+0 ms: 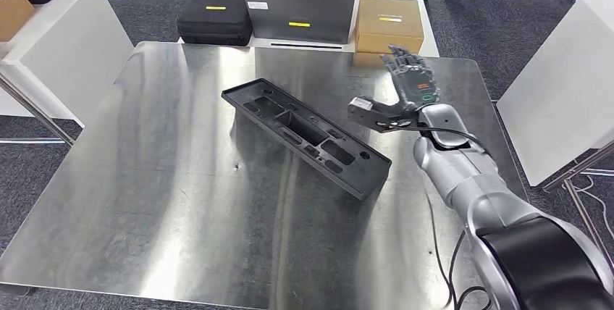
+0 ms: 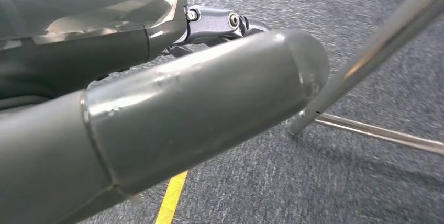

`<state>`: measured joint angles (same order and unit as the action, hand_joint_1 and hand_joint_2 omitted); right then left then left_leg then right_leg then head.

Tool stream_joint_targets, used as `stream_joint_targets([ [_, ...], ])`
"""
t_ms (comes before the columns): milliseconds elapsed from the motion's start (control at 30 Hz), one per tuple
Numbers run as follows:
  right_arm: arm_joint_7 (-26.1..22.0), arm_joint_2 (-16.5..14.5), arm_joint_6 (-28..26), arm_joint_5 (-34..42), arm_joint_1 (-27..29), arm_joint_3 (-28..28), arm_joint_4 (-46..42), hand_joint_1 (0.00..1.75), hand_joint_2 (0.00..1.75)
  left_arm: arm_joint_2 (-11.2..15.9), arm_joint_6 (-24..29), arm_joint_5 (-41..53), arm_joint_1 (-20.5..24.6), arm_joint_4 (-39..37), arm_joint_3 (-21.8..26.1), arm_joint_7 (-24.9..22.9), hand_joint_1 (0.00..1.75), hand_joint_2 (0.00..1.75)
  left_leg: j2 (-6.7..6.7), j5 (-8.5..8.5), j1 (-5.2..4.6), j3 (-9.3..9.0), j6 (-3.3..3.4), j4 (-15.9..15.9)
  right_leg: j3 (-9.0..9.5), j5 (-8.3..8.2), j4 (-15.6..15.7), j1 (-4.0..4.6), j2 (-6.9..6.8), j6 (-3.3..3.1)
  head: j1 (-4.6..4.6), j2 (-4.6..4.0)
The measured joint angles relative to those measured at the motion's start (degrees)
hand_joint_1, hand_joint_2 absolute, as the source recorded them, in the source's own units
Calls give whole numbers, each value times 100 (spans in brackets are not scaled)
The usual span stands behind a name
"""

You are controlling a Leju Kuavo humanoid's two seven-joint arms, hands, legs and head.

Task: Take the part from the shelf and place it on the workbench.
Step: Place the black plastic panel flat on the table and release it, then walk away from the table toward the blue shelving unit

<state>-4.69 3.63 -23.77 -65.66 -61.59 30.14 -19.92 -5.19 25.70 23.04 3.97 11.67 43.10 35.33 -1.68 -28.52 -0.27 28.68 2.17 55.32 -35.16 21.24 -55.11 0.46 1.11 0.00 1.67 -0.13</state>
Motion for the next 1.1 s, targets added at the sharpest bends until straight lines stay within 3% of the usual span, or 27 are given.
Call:
stream_joint_targets([
  [333,289,1630,-912,-80,-25,-438,-241,0,0,-131,79,-219,-20,-2,288,-128,0,0,-10,-19,-21,5,32,2,0,13,1,-24,-5,22,1,0],
  [467,363,2306,-1310,-4,206,-702,-435,0,0,-236,85,-343,-14,-2,416,-133,0,0,-16,-30,-23,-3,51,3,3,22,3,-24,-5,35,1,0],
  [567,590,2836,-1441,-10,820,-1035,-858,0,0,-319,87,-434,-8,-2,518,-139,0,0,-28,-43,-22,-7,71,3,16,39,4,-23,-19,59,-1,0],
  [733,901,3479,-1448,-160,2470,-2093,-2000,0,0,-428,90,-598,6,-2,700,-123,0,0,-47,-64,-20,-4,103,2,20,57,4,-26,-30,82,4,0],
  [833,1101,3615,-1419,-367,3843,-3014,-2970,0,0,-478,32,-673,25,-2,796,-44,0,0,-65,-75,-16,-8,119,1,33,81,5,-22,-53,98,4,0],
  [933,1040,3476,-1280,-578,5246,-4076,-4087,0,0,-530,-31,-704,26,-2,874,22,0,0,-95,-81,-12,-4,123,-2,38,98,4,-23,-81,97,5,0],
  [1033,681,3004,-1025,-918,6367,-5165,-5195,0,0,-565,-46,-747,29,-2,931,37,0,0,-95,-95,-9,-12,117,-3,40,114,5,-10,-82,84,2,0],
  [1100,212,2461,-813,-1090,6983,-5938,-5992,0,0,-589,-39,-780,28,-2,977,22,0,0,-95,-103,-7,-16,112,-4,44,125,4,-5,-83,83,2,0],
])
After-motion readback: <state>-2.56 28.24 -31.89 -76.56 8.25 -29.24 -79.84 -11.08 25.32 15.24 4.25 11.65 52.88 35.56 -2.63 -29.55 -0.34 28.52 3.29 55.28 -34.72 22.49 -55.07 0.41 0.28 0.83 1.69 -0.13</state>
